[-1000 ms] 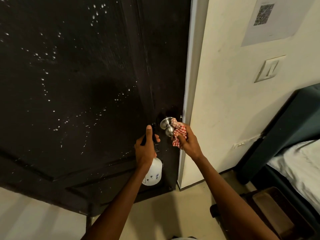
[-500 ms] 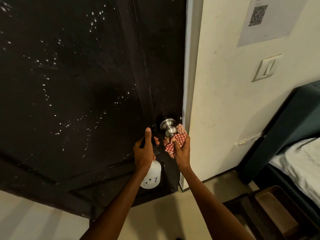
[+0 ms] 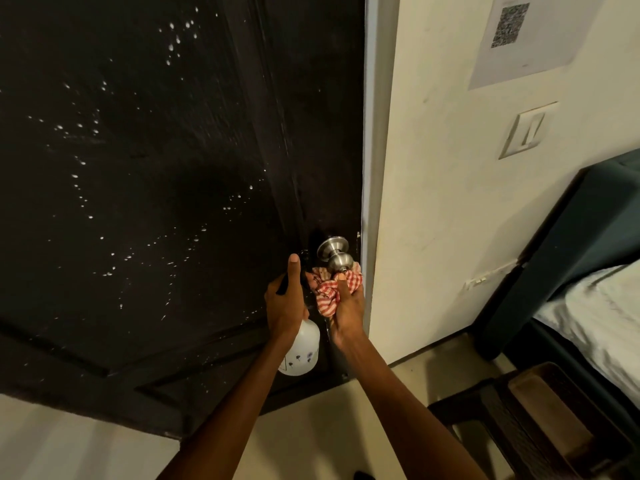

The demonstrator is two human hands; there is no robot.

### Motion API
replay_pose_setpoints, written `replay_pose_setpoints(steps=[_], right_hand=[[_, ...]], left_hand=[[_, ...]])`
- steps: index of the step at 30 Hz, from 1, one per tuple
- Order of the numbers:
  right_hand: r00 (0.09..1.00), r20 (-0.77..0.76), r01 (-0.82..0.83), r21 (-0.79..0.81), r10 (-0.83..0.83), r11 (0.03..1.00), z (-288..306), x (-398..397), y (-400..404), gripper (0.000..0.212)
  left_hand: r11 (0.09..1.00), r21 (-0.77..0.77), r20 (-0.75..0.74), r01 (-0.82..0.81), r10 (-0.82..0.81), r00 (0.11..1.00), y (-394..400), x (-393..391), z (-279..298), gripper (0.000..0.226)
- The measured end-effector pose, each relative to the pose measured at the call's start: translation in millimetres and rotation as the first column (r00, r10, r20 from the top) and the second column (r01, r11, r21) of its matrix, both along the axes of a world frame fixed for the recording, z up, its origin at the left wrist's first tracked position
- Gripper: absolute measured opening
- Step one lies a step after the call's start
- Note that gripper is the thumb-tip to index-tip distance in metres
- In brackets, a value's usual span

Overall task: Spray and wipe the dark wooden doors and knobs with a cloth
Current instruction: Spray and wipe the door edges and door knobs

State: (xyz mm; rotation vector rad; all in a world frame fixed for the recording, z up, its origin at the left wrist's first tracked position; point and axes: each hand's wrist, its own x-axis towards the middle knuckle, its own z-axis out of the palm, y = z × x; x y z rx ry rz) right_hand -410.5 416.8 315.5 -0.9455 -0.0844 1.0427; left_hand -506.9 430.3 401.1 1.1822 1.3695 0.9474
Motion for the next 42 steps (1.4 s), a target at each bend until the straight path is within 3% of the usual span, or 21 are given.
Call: replay_pose_setpoints(steps=[2, 5, 9, 12, 17, 21, 31, 39, 42], right_hand=[[0.993, 0.108, 0.053, -0.059, -0.047, 0.997, 1.2, 10.7, -4.8, 0.047], [0.958, 0.267, 0.137, -0.091, -0.109, 0.986, 1.0, 36.8, -10.7, 0.049], [0.878, 0.478, 0.040, -0.044, -0.014, 0.998, 3.2, 56.1, -27.2, 0.042], [0.829, 0.559, -0.011, -0.025, 0.023, 1.000, 1.1, 58.0, -38.0, 0.038], [0.796, 0.601, -0.045, -0.047, 0.064, 0.998, -2.1, 56.4, -45.9, 0.043], [0.764, 0.640, -0.054, -0.065, 0.083, 0.996, 2.0, 62.1, -46.0, 0.041], [0.763, 0.638, -0.049, -0.100, 0.102, 0.994, 3.9, 69.8, -49.8, 0.041], [0.749, 0.654, -0.052, -0.099, 0.105, 0.994, 3.5, 69.6, -48.2, 0.041], [0.753, 0.650, -0.052, -0.098, 0.104, 0.994, 5.3, 69.4, -47.8, 0.041]], left_hand=[[0.998, 0.034, -0.012, 0.047, -0.047, 0.999, -0.3, 1.3, -0.1, 0.081], [0.994, -0.024, -0.055, 0.111, -0.112, 0.992, 0.4, 5.6, -3.3, 0.078], [0.981, -0.118, -0.088, 0.152, -0.163, 0.983, -6.8, 12.1, -15.1, 0.071], [0.983, -0.105, -0.065, 0.149, -0.157, 0.986, -17.2, 20.3, -23.0, 0.074], [0.994, -0.080, -0.142, 0.079, -0.089, 0.986, -27.2, 30.8, -36.7, 0.105], [0.996, 0.019, -0.169, 0.089, -0.085, 0.982, -34.2, 41.3, -35.1, 0.097], [0.998, -0.036, -0.112, 0.057, -0.061, 0.992, -32.9, 48.7, -28.5, 0.100], [0.996, -0.049, -0.171, 0.080, -0.087, 0.981, -32.2, 51.8, -27.9, 0.069], [0.993, -0.089, -0.164, 0.077, -0.091, 0.982, -31.3, 53.8, -34.9, 0.093]])
